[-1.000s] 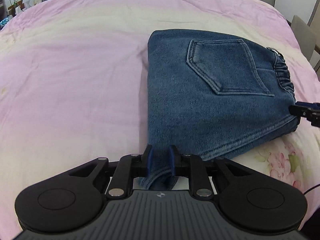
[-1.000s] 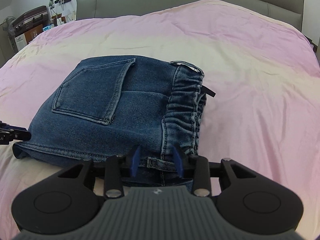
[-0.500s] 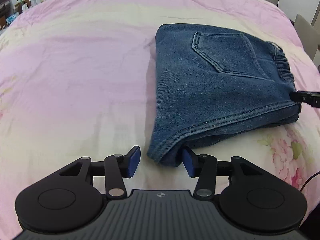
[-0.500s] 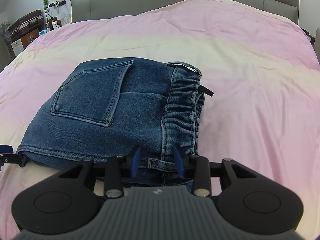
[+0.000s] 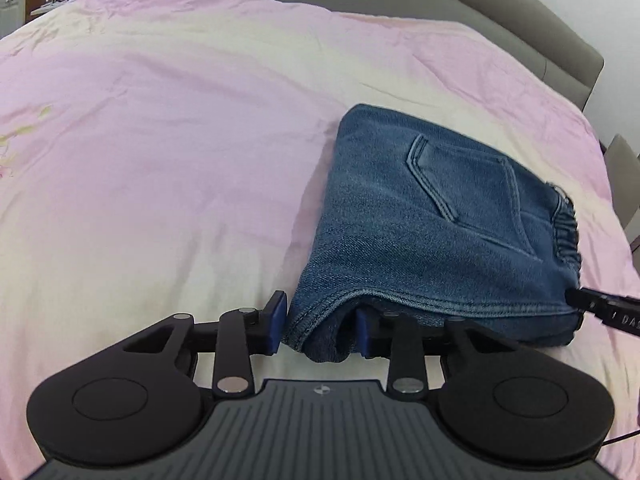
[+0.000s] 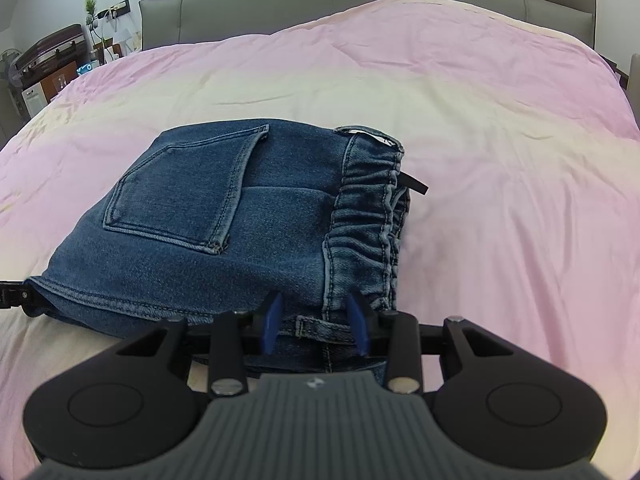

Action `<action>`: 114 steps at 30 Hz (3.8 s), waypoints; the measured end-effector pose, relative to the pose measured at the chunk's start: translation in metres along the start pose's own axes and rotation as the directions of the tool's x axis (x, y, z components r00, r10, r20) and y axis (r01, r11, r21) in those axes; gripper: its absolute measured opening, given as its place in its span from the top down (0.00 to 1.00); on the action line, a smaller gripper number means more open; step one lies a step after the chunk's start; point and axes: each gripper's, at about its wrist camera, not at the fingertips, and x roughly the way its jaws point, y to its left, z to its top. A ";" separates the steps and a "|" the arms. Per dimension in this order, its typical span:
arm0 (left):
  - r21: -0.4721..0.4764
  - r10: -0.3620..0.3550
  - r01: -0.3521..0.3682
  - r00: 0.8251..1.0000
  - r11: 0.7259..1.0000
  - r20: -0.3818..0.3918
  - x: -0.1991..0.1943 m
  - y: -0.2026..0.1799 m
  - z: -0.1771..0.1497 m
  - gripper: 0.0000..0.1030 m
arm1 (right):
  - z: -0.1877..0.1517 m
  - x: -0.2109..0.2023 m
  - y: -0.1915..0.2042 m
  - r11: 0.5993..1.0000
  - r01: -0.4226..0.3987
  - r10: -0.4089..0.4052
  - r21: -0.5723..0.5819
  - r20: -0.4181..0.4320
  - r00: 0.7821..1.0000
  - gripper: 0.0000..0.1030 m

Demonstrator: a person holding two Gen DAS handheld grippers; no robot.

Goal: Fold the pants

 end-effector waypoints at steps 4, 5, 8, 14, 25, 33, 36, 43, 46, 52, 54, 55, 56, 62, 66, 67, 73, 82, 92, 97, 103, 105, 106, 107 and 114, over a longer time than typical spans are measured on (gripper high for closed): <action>-0.118 -0.091 0.089 0.996 0.989 -0.012 -0.009 0.019 0.013 0.70 | 0.001 -0.001 -0.002 1.000 -0.009 0.009 0.010 -0.005 1.000 0.68; -0.117 -0.084 0.081 0.996 0.990 -0.024 -0.007 0.020 0.013 0.70 | 0.001 -0.001 -0.003 1.000 -0.011 0.011 0.016 -0.007 1.000 0.68; -0.212 -0.100 0.089 0.994 0.973 -0.043 -0.003 0.024 0.014 0.70 | 0.001 0.000 0.000 1.000 -0.002 0.002 0.000 -0.010 1.000 0.68; -0.211 -0.040 0.015 0.993 0.977 -0.112 0.020 0.023 0.009 0.51 | 0.004 0.001 -0.001 1.000 -0.008 0.008 0.015 -0.024 1.000 0.68; 0.188 0.132 -0.082 0.953 0.979 -0.273 0.024 0.009 0.005 0.61 | 0.005 0.003 -0.003 0.999 -0.025 0.024 -0.027 -0.044 0.999 0.68; 0.189 0.115 -0.064 0.955 0.980 -0.274 0.001 0.016 0.006 0.62 | 0.006 0.002 -0.003 0.998 -0.024 0.021 -0.050 -0.055 0.998 0.68; 0.277 0.276 -0.201 0.924 0.939 -0.265 -0.005 0.018 0.000 0.96 | 0.006 0.000 -0.003 0.998 -0.015 0.011 -0.058 -0.056 0.998 0.68; 0.239 0.196 -0.153 0.967 0.959 -0.165 -0.045 0.027 0.020 0.83 | 0.009 -0.012 0.004 0.997 -0.008 0.006 -0.072 -0.029 1.000 0.62; 0.266 0.165 -0.128 0.979 0.955 -0.122 -0.048 0.011 0.031 0.72 | 0.012 -0.028 0.006 0.998 -0.017 0.016 -0.060 -0.014 1.000 0.48; 0.330 0.102 -0.071 0.992 0.941 -0.075 -0.045 -0.027 0.048 0.58 | 0.021 -0.056 -0.010 1.000 -0.017 0.017 -0.007 -0.005 1.000 0.35; 0.342 0.085 -0.058 0.994 0.938 -0.065 -0.041 -0.036 0.054 0.52 | 0.023 -0.057 -0.021 0.999 -0.014 0.014 0.033 -0.013 1.000 0.29; 0.347 0.076 -0.049 0.995 0.937 -0.066 -0.035 -0.040 0.057 0.51 | 0.024 -0.057 -0.027 0.999 -0.013 0.014 0.053 -0.017 1.000 0.29; 0.347 0.068 -0.041 0.995 0.937 -0.067 -0.028 -0.045 0.060 0.49 | 0.025 -0.056 -0.032 0.997 -0.016 0.018 0.074 -0.023 1.000 0.27; 0.298 0.005 0.024 0.995 0.954 -0.097 0.005 -0.048 0.076 0.29 | 0.029 -0.038 -0.060 0.973 -0.071 0.087 0.219 -0.061 0.994 0.17; 0.178 -0.053 0.078 0.989 0.981 -0.141 0.033 -0.033 0.085 0.25 | 0.029 -0.017 -0.075 0.951 -0.093 0.122 0.295 -0.083 0.989 0.16; 0.140 -0.074 0.095 0.986 0.986 -0.149 0.040 -0.028 0.087 0.25 | 0.028 -0.012 -0.079 0.944 -0.096 0.129 0.315 -0.086 0.988 0.16; -0.045 -0.150 0.144 0.971 0.989 -0.185 0.079 0.000 0.090 0.23 | 0.020 0.023 -0.110 0.859 -0.183 0.247 0.479 -0.075 0.966 0.17; -0.233 -0.280 0.234 0.940 0.944 -0.193 0.117 0.038 0.079 0.15 | 0.006 0.084 -0.122 0.744 -0.300 0.416 0.597 -0.063 0.907 0.19; -0.254 -0.290 0.244 0.943 0.936 -0.163 0.107 0.032 0.077 0.71 | 0.024 0.082 -0.112 0.770 -0.306 0.415 0.560 -0.074 0.907 0.50; -0.231 -0.273 0.239 0.954 0.943 -0.125 0.078 0.026 0.083 0.79 | 0.042 0.048 -0.099 0.805 -0.297 0.378 0.515 -0.059 0.924 0.59; -0.215 -0.279 0.256 0.957 0.943 -0.083 0.022 0.045 0.086 0.81 | 0.062 -0.001 -0.065 0.833 -0.319 0.384 0.452 -0.059 0.921 0.62; -0.220 -0.267 0.248 0.962 0.943 -0.061 0.002 0.061 0.087 0.81 | 0.064 -0.012 -0.046 0.834 -0.335 0.397 0.439 -0.053 0.916 0.62; -0.227 -0.259 0.242 0.965 0.943 -0.047 -0.008 0.070 0.087 0.81 | 0.065 -0.015 -0.034 0.831 -0.345 0.403 0.436 -0.046 0.914 0.62; -0.233 -0.246 0.233 0.969 0.944 -0.027 -0.021 0.082 0.088 0.81 | 0.066 -0.018 -0.021 0.827 -0.357 0.412 0.434 -0.036 0.911 0.62; -0.282 -0.133 0.159 0.985 0.946 0.109 -0.091 0.168 0.098 0.81 | 0.064 -0.011 0.085 0.773 -0.477 0.512 0.418 0.033 0.859 0.63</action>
